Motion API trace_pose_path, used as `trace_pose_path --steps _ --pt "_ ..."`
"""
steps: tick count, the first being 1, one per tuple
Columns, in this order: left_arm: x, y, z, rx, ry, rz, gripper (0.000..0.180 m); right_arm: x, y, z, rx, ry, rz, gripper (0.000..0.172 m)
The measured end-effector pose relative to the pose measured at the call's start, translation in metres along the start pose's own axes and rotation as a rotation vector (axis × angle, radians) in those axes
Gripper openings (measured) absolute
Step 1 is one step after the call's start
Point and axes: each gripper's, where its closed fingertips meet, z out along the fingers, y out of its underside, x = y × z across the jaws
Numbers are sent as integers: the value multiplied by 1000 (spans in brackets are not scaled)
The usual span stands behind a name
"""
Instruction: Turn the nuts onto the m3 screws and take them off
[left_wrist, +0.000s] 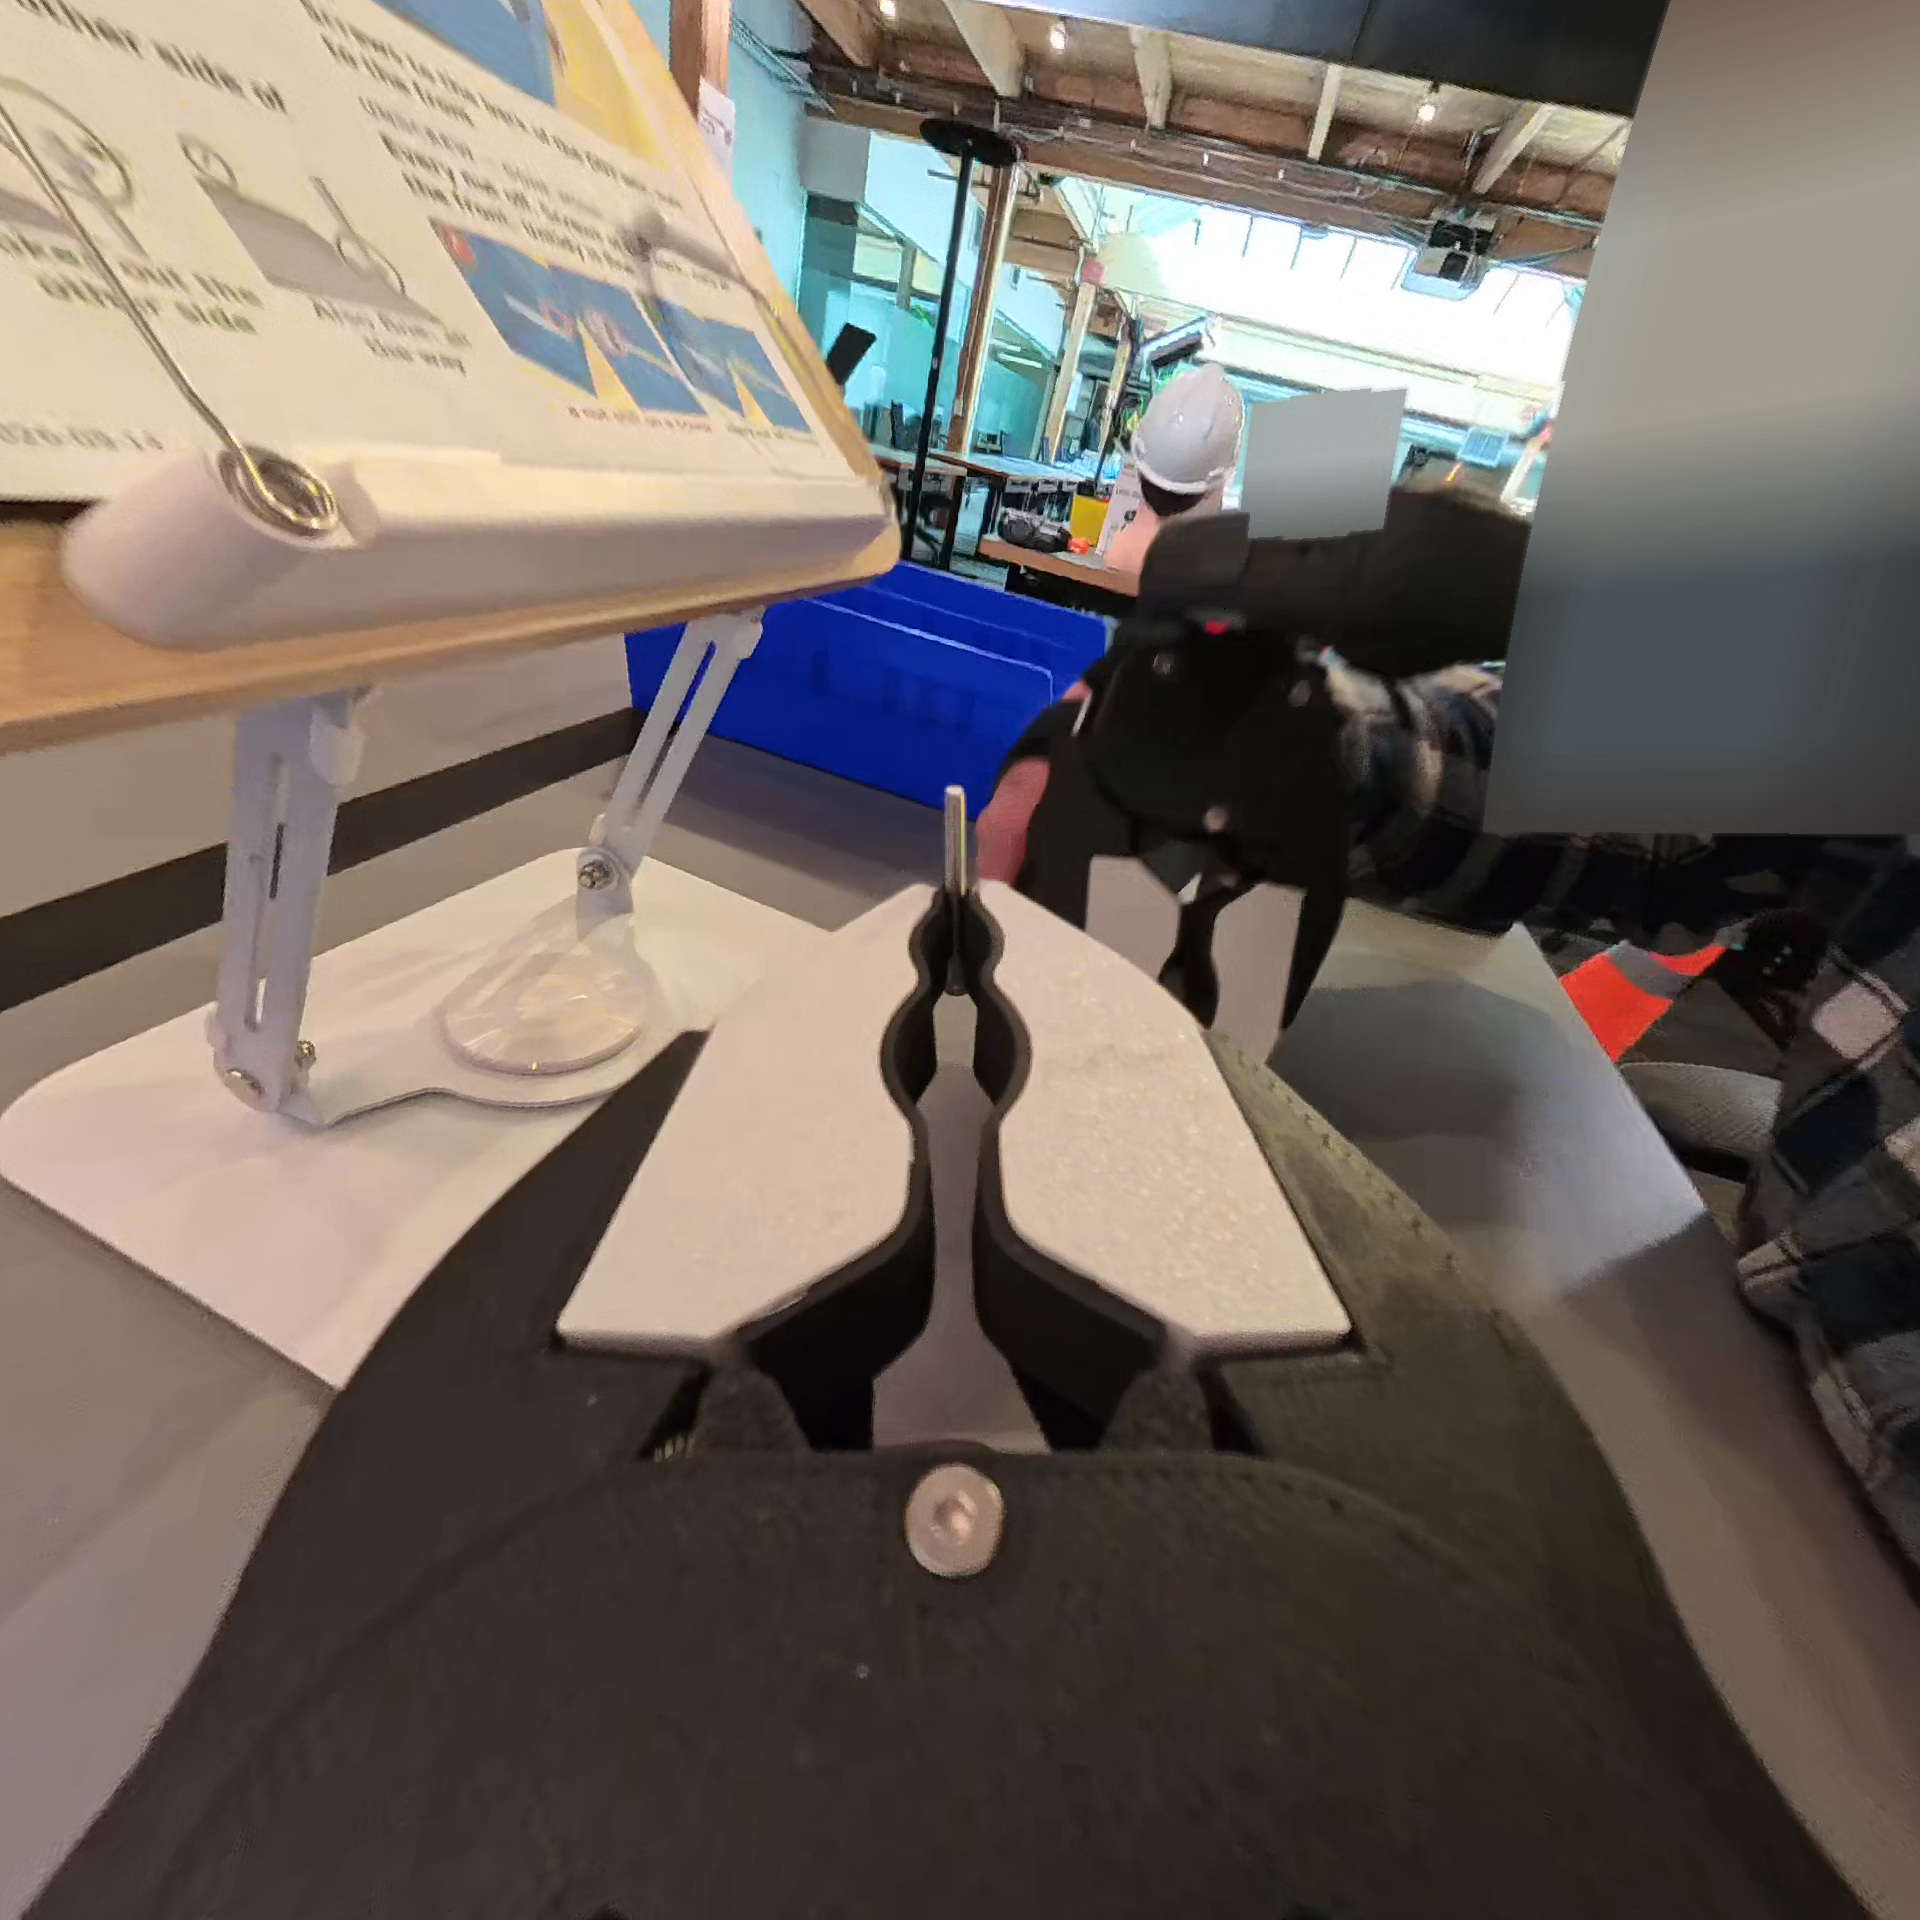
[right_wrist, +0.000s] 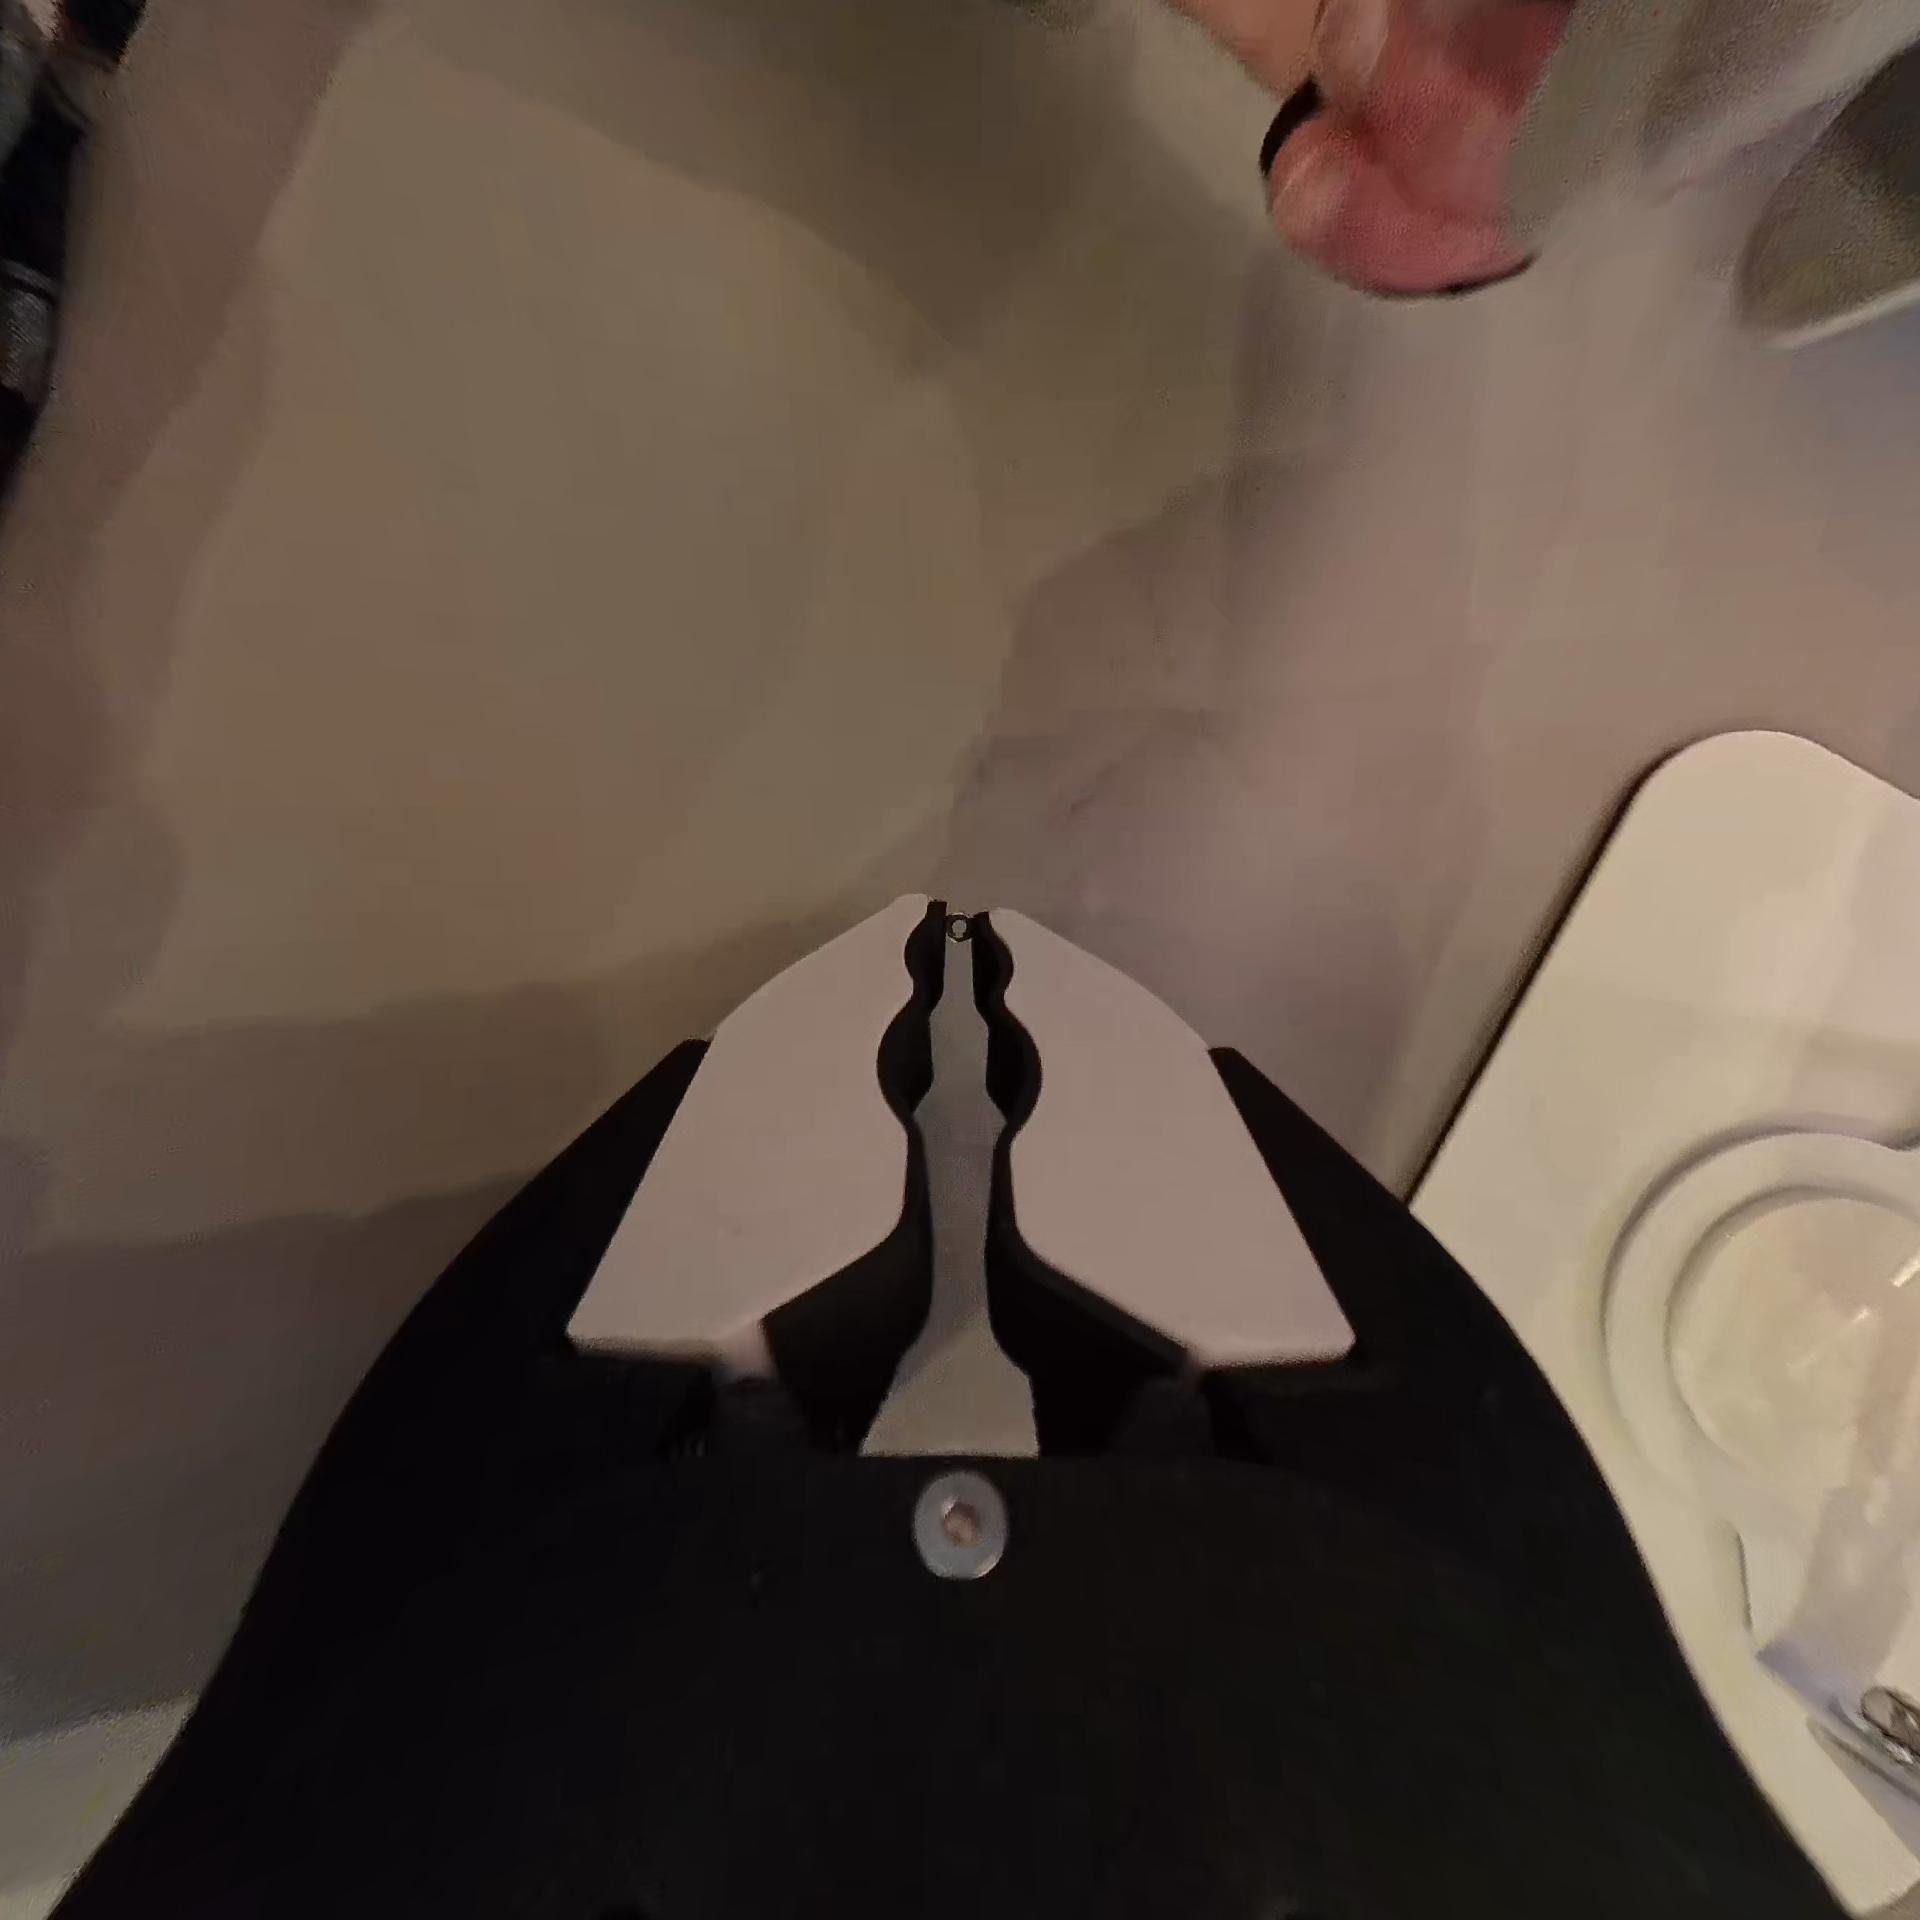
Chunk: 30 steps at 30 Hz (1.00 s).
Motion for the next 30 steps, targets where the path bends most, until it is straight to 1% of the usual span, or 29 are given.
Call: trace_pose_path --steps 2,5,8,11,14,22,30 --pt "-2 4 7 -8 16 3 1 1 -2 -12 17 15 3 5" --pt "-2 17 21 -81 42 35 1 4 -6 -34 43 47 5 5" --pt "5 25 35 -128 101 54 1 10 -14 -58 65 83 -5 5" --pt "9 31 44 -150 140 62 1 17 -22 -81 70 122 -22 5" --pt "18 32 49 -158 174 81 1 24 -29 -95 71 145 -42 5" --pt "35 42 53 -223 208 149 1 33 -34 -93 57 143 -67 5" --pt "37 46 55 -250 203 176 1 32 -35 -91 50 132 -72 5"
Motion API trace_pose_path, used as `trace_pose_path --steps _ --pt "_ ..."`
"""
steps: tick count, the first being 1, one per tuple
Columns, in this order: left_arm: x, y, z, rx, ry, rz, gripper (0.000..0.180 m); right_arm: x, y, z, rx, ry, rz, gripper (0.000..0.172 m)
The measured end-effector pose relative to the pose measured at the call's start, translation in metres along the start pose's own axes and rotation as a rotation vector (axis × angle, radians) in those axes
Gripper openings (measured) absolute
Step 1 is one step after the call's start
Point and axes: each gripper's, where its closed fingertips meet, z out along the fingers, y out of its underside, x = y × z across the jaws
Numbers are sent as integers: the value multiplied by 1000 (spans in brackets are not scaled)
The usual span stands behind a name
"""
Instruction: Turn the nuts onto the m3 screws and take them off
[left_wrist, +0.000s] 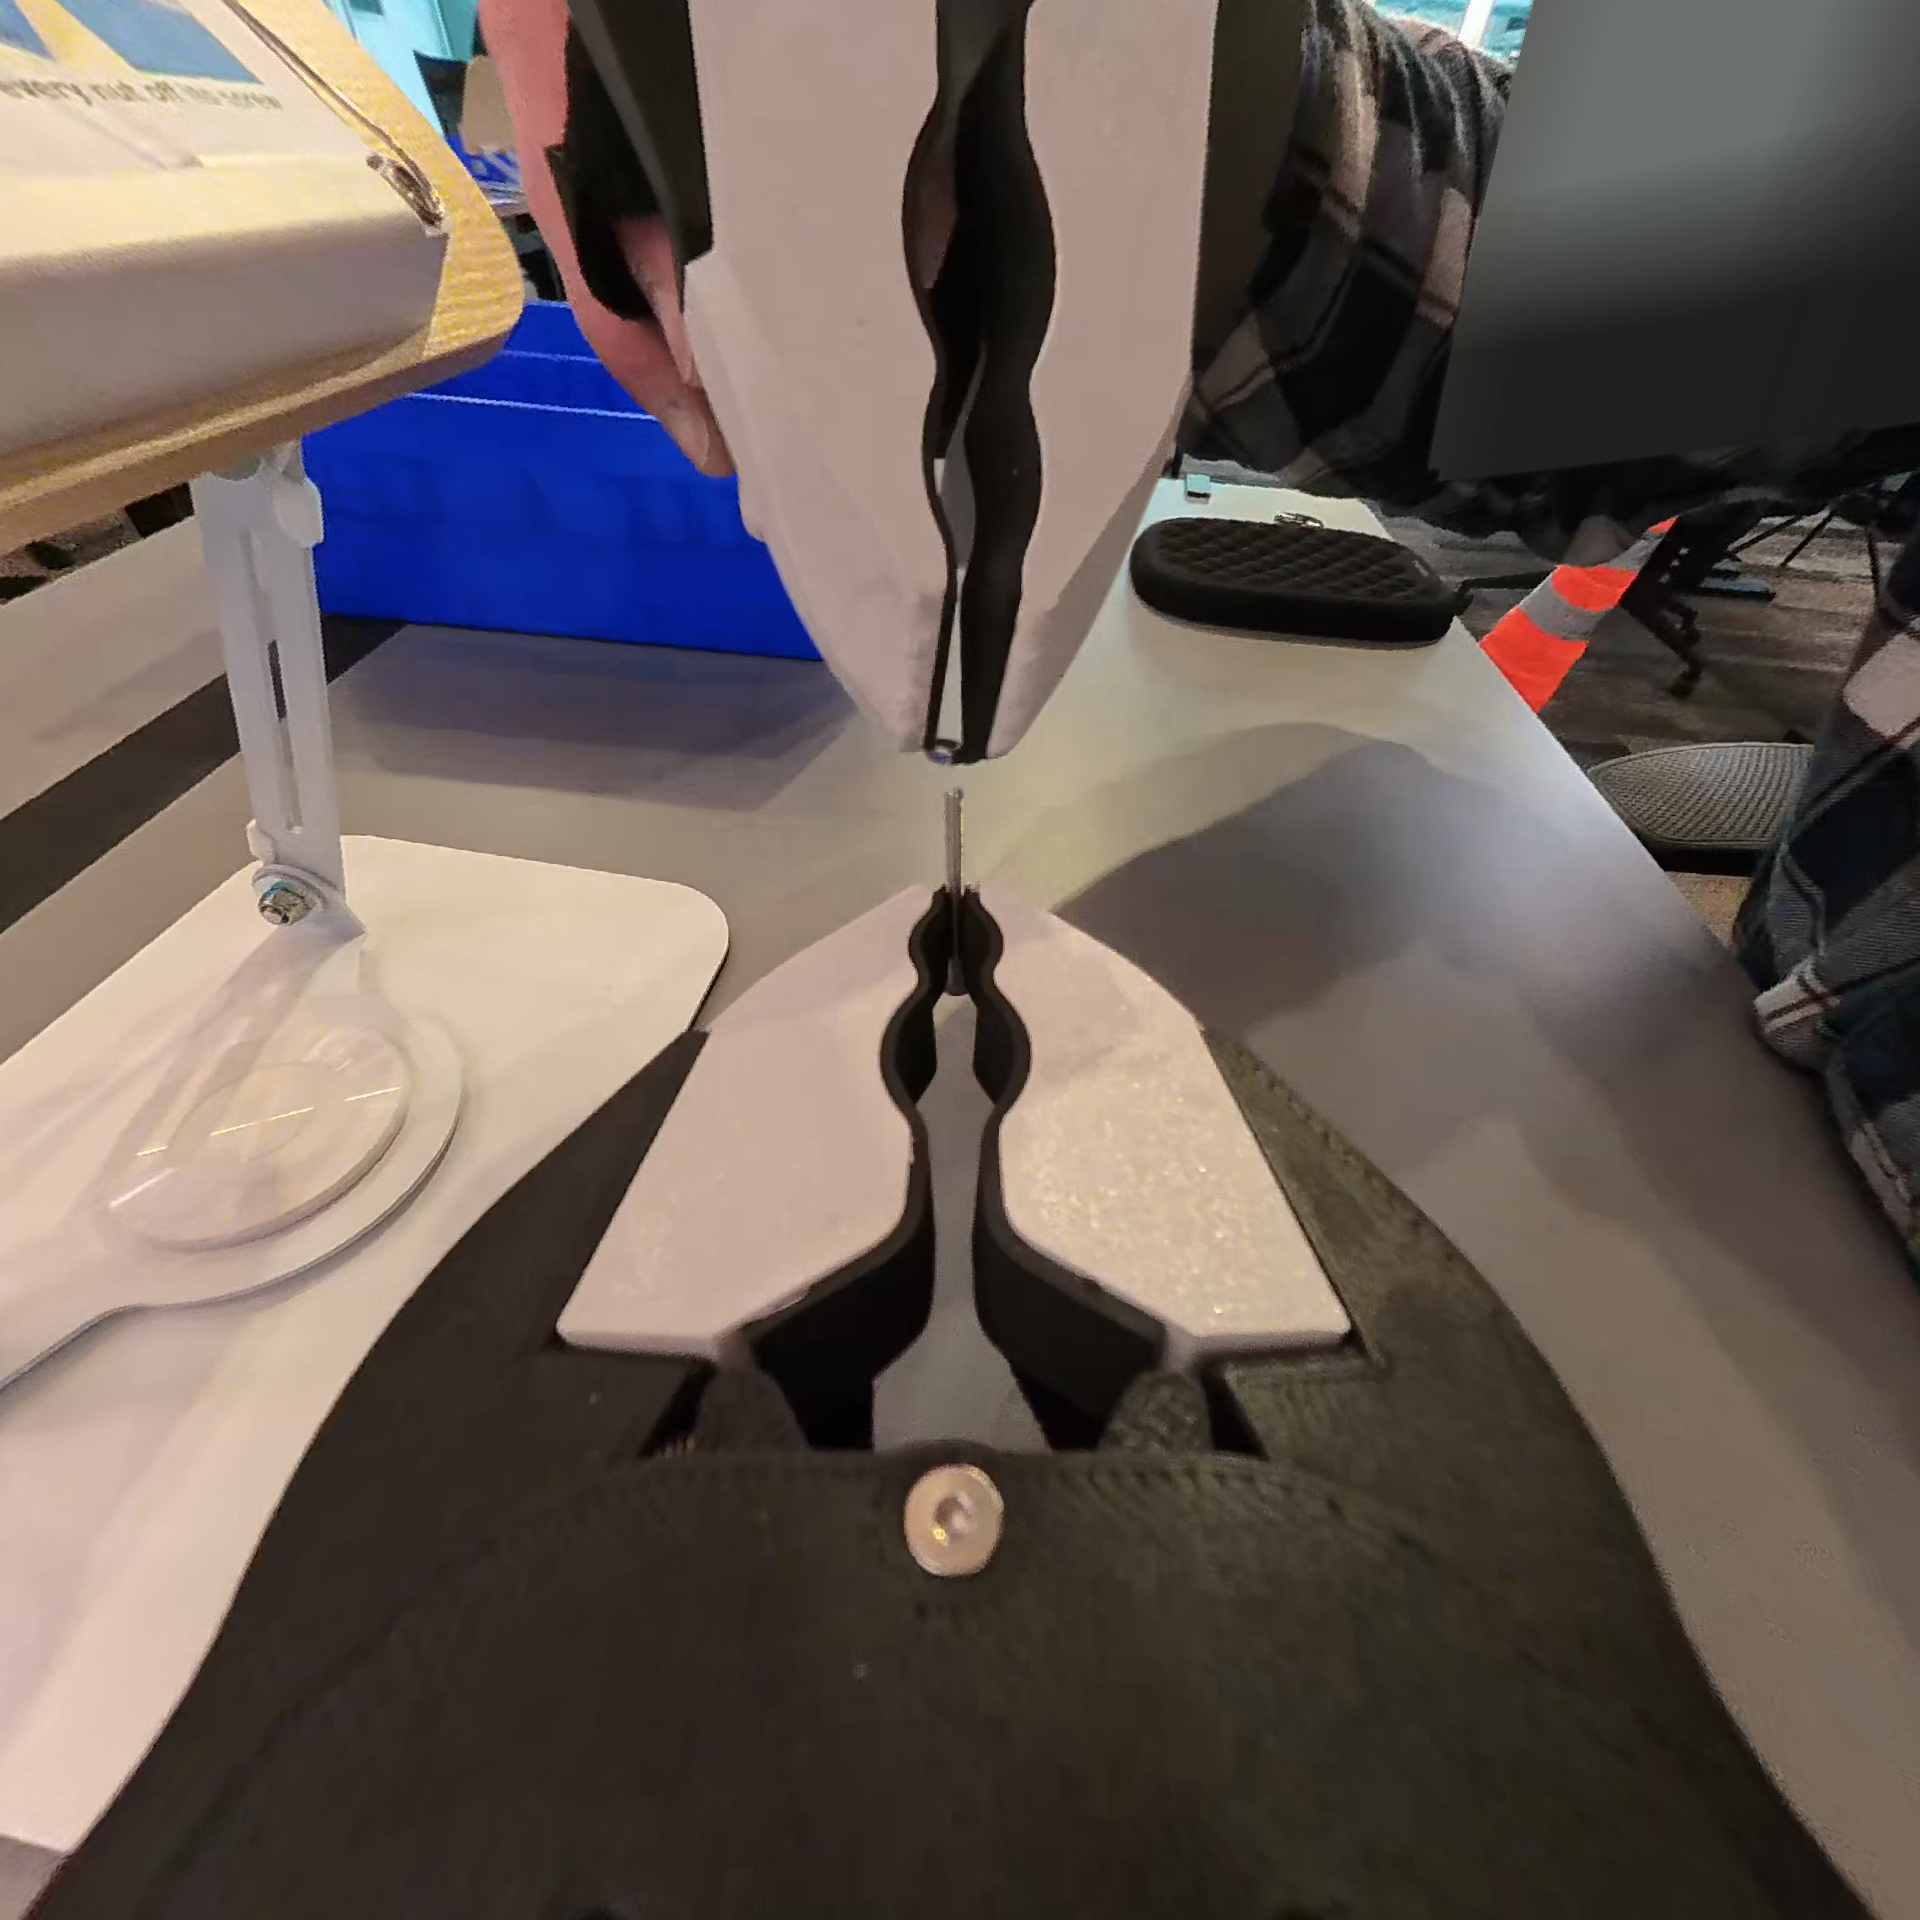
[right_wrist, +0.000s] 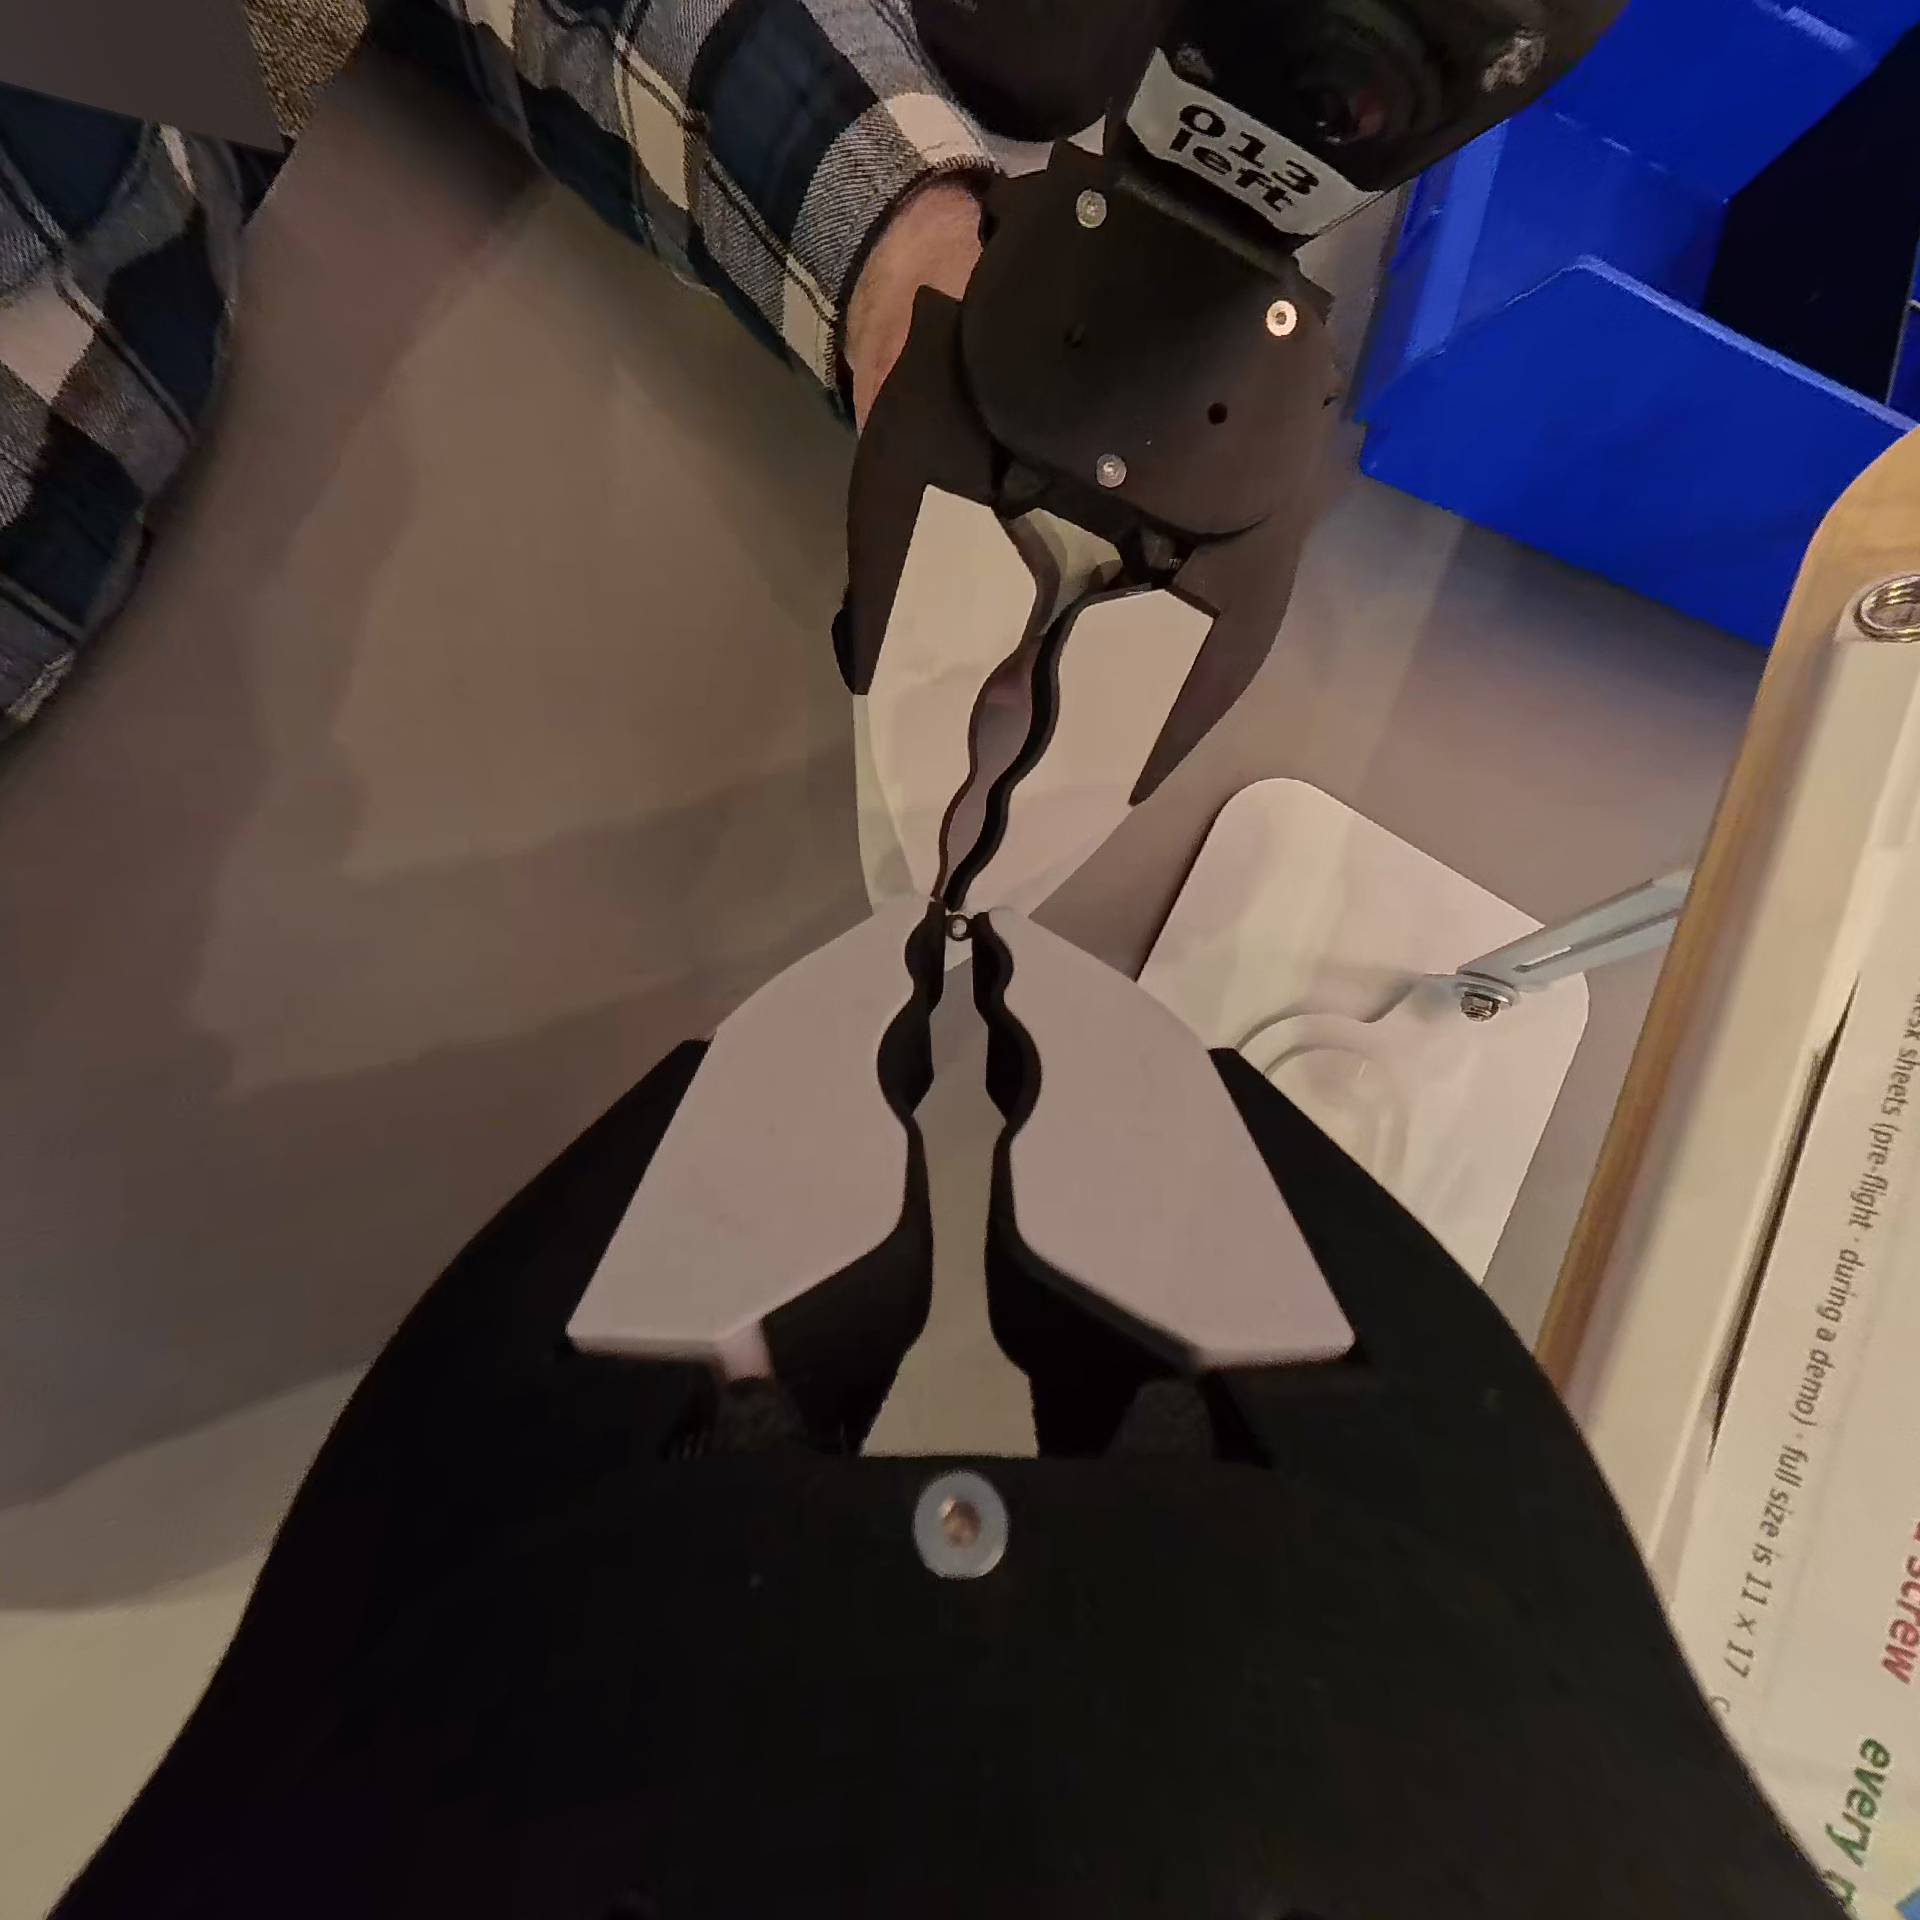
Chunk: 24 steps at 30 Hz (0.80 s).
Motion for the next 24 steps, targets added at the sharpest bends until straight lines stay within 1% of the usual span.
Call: trace_pose_path --steps 24 --pt "2 -4 1 15 -3 1 1 -4 1 2 -7 -13 -17 5"
